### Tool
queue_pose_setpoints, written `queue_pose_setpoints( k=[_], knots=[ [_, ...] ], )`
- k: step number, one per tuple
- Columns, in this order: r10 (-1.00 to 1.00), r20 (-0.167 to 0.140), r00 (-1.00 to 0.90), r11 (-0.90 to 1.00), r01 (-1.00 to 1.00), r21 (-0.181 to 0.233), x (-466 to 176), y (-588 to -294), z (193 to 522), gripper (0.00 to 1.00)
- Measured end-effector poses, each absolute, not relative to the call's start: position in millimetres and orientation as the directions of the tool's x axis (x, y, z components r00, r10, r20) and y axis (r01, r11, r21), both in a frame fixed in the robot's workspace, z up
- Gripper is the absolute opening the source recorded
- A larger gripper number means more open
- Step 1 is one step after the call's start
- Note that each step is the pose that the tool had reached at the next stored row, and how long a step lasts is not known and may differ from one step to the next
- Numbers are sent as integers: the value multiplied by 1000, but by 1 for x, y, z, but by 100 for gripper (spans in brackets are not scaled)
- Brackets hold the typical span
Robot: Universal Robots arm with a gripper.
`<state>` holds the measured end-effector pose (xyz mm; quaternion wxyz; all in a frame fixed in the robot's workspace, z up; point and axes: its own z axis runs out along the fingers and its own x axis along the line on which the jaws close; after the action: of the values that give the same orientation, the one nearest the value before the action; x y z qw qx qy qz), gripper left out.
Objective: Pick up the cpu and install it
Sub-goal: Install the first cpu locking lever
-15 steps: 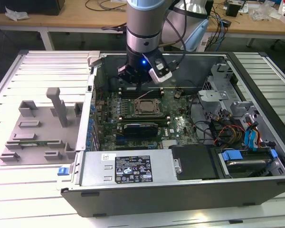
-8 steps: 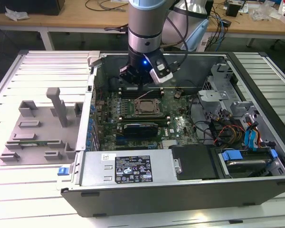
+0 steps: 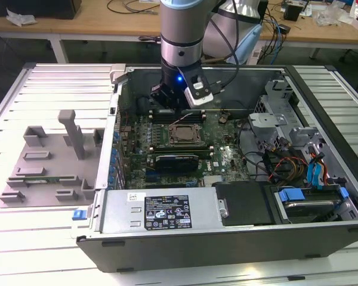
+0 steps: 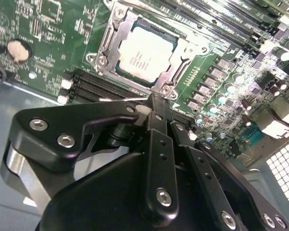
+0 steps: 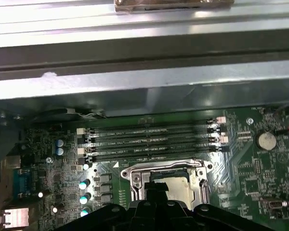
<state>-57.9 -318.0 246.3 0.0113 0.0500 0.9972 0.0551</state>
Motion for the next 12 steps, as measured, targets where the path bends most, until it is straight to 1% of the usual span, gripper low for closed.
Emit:
queue_pose_setpoints(
  k=[5,12],
  knots=[
    [190,-17,-982,976,187,107,-57,-317,242,11],
    [199,-17,-980,975,196,108,-57,-317,239,11]
  ],
)
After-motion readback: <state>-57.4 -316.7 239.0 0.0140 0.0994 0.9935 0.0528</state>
